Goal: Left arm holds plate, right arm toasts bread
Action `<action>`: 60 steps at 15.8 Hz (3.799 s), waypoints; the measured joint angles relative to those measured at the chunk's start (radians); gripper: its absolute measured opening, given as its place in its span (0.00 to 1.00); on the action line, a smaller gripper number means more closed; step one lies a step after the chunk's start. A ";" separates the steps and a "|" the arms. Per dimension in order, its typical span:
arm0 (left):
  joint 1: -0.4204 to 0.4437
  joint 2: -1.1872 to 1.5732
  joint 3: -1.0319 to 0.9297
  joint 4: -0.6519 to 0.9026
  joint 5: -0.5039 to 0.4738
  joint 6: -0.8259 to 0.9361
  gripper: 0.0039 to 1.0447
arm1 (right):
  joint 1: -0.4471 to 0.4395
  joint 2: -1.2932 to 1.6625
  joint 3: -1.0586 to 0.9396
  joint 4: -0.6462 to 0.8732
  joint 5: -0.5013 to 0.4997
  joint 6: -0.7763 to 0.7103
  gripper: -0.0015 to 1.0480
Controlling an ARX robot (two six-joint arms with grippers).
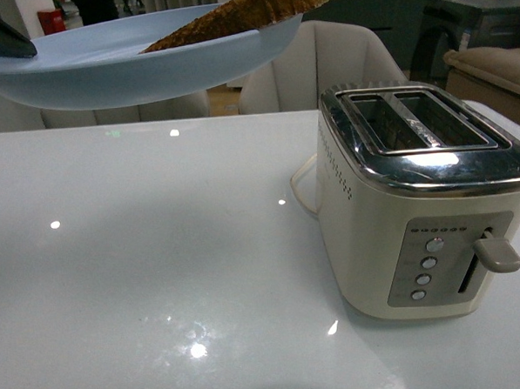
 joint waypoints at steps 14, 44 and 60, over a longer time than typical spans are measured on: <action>0.001 0.003 0.002 0.000 0.003 0.000 0.02 | 0.235 0.883 0.767 -0.045 0.209 0.064 0.94; 0.001 0.003 0.002 0.000 0.003 0.000 0.02 | 0.352 1.353 0.976 -0.003 -0.430 0.974 0.03; 0.001 0.003 0.003 0.000 0.004 -0.001 0.02 | 0.292 1.242 0.919 -0.023 0.143 0.321 0.03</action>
